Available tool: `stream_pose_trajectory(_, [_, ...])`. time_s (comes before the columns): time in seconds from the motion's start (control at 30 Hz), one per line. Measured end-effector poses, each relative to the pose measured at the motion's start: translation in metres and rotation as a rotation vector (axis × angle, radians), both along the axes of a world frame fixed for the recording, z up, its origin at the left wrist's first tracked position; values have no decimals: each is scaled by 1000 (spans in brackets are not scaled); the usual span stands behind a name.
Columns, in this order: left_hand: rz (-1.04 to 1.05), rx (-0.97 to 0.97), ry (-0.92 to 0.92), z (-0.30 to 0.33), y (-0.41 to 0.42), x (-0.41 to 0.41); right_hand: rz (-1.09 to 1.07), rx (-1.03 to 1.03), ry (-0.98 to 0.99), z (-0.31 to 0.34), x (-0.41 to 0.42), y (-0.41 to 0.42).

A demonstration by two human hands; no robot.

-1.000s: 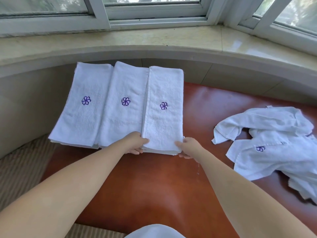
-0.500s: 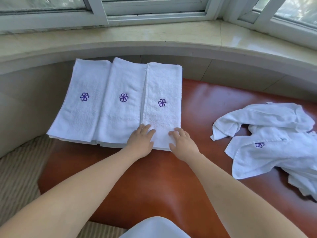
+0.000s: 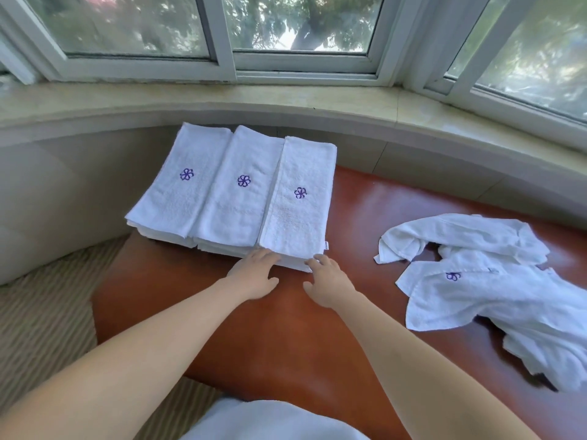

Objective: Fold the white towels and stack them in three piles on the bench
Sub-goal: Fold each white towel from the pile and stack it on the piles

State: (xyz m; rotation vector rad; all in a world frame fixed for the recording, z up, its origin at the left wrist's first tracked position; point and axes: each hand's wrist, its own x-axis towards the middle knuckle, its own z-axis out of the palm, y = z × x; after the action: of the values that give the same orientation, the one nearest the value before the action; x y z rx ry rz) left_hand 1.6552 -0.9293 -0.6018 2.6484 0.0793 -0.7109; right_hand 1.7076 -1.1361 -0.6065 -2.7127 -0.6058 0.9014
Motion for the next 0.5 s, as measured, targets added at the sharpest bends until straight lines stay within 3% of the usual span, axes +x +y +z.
stream_pose_trajectory(0.33, [51, 35, -225, 53, -20, -93, -44, 146, -168, 48, -83, -16])
stream_pose_trajectory(0.5, [247, -185, -243, 62, -36, -163, -148, 243, -164, 65, -147, -38])
